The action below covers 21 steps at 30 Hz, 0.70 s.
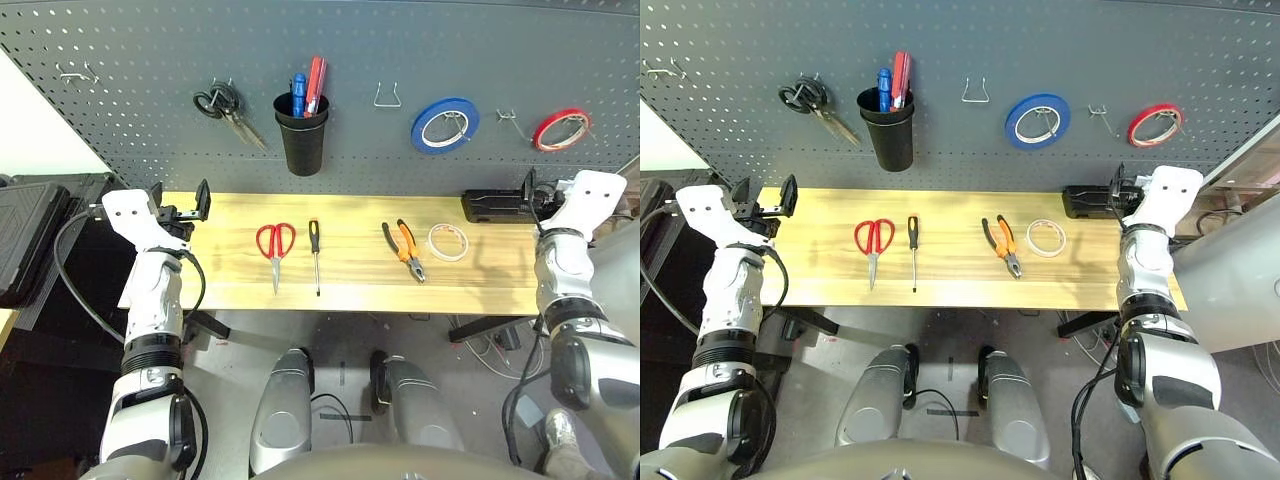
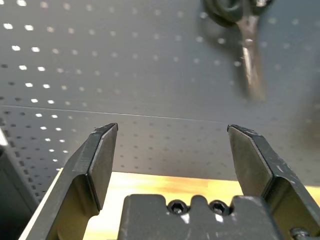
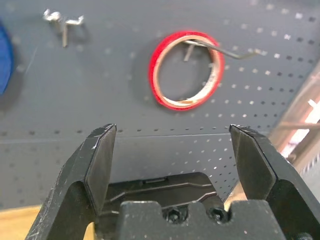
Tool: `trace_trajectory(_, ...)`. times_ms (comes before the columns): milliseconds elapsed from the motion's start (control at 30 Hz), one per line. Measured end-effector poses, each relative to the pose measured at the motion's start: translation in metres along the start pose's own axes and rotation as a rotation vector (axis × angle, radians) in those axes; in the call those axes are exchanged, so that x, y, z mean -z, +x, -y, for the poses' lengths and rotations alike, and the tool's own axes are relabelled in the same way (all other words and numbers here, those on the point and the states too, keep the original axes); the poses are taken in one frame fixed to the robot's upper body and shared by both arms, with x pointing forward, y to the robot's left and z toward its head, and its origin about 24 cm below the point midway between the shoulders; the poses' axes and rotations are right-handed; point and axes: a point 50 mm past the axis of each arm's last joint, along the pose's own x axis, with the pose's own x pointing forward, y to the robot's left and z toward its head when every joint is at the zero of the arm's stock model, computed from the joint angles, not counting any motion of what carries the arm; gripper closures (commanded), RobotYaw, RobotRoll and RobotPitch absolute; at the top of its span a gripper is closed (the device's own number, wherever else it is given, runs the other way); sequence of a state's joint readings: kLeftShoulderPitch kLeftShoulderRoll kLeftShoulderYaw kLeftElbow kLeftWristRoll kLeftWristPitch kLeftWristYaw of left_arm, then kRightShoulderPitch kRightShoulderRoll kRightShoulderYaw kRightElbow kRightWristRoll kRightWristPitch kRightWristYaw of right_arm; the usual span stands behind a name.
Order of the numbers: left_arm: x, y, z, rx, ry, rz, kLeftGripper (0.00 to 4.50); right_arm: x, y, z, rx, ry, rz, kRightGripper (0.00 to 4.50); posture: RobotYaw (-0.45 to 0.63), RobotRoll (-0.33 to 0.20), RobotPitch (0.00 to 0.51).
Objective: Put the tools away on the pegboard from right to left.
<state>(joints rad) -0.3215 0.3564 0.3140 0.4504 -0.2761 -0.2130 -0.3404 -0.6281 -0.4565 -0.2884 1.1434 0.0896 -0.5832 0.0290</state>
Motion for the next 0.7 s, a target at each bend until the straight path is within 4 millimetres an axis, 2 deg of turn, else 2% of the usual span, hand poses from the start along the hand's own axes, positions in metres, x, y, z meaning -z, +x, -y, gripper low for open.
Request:
trace_trajectory(267, 0.002, -0.012, 0.044, 0.304, -0.004, -0.078, 0.01, -0.002, 0.008, 0.022, -0.13, -0.088, -0.114, 0.0, 0.26, 0.0, 0.193)
trace_trajectory(500, 0.004, -0.026, 0.081, 0.598, 0.043, -0.157, 0.01, 0.001, 0.007, 0.028, -0.301, -0.129, -0.214, 0.0, 0.28, 0.0, 0.202)
trace_trajectory(600, 0.005, -0.032, 0.091, 0.686, 0.081, -0.18, 0.01, 0.003, 0.007, 0.028, -0.362, -0.141, -0.263, 0.0, 0.28, 0.0, 0.205)
trace_trajectory(700, 0.005, -0.033, 0.093, 0.72, 0.115, -0.194, 0.01, 0.006, 0.006, 0.025, -0.409, -0.143, -0.299, 0.0, 0.29, 0.0, 0.209)
